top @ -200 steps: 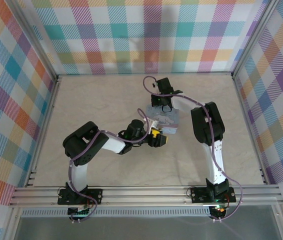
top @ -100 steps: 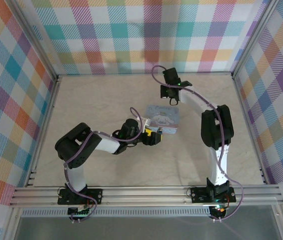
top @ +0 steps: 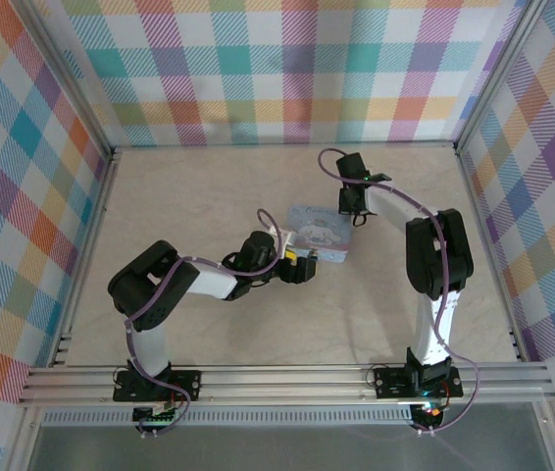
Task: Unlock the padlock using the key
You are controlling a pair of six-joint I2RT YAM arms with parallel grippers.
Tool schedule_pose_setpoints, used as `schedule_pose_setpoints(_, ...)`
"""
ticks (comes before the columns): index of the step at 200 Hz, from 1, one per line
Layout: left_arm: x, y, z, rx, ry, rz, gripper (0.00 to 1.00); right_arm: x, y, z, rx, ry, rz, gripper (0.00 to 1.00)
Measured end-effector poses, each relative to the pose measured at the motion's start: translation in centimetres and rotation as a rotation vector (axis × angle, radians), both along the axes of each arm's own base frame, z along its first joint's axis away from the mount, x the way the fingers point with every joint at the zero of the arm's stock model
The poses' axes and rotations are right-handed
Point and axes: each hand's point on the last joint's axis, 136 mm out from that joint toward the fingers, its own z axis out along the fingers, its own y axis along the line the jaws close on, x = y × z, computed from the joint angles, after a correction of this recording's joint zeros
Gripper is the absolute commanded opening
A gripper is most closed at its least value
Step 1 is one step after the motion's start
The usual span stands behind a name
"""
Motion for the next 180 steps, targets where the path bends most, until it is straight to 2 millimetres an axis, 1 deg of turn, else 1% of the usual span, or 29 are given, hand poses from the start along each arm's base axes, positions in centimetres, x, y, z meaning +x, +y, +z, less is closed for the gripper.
schedule_pose_setpoints(55, 0.2, -0.6, -0.9, 0.035, -0.022, 0.021, 0.87, -0.2, 1.7, -0.8, 0.09, 0.003, 0.01, 0.0)
schedule_pose_setpoints(104, 0.3, -0.9, -1.2, 0.063, -0.062, 0.042, 0.88, -0.2, 3.6, -0.8, 0.153, -0.009, 0.029, 0.0)
schedule_pose_setpoints(146, 0.4, -1.1, -1.3, 0.057, -0.065, 0.04, 0.86, 0.1, 3.9, -1.1, 0.184, -0.033, 0.009, 0.0)
schedule_pose_setpoints(180, 0.2, -0.9, -1.2, 0.052, -0.071, 0.039, 0.86, -0.2, 3.6, -1.0, 0.171, -0.027, 0.003, 0.0)
